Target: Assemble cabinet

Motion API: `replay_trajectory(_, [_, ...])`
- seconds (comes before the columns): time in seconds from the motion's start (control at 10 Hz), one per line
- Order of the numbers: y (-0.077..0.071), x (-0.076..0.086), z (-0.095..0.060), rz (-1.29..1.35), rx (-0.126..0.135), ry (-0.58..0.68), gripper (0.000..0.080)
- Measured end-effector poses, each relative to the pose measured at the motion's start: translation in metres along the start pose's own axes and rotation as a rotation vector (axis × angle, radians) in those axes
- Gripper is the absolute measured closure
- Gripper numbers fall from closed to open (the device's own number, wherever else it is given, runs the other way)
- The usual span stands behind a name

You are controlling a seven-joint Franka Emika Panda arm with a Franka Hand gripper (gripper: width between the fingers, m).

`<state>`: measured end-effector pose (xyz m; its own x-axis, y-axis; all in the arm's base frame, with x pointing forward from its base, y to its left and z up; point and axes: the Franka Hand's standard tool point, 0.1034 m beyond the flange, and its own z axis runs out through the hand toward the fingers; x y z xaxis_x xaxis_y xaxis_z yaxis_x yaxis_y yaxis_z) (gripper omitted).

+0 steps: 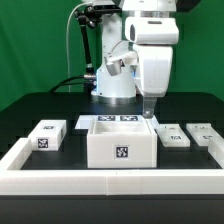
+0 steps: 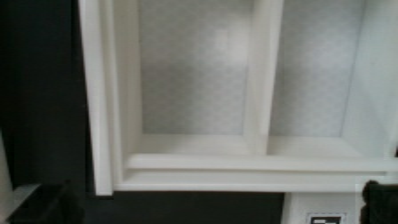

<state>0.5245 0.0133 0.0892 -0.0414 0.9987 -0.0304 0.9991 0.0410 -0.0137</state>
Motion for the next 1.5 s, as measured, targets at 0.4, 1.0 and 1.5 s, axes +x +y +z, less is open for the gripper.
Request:
replay_trajectory(0.4, [-0.052,-0.015,0.018,-0.041,0.004,0.009,0.0003])
replay_trajectory(1.0, [-0.058,-0.016,0.033,-0.031,0.022,0.017,0.0003])
replay_trajectory(1.5, [-0.064,-0.012,0.049,-0.02,0.03,0.025,0.0003])
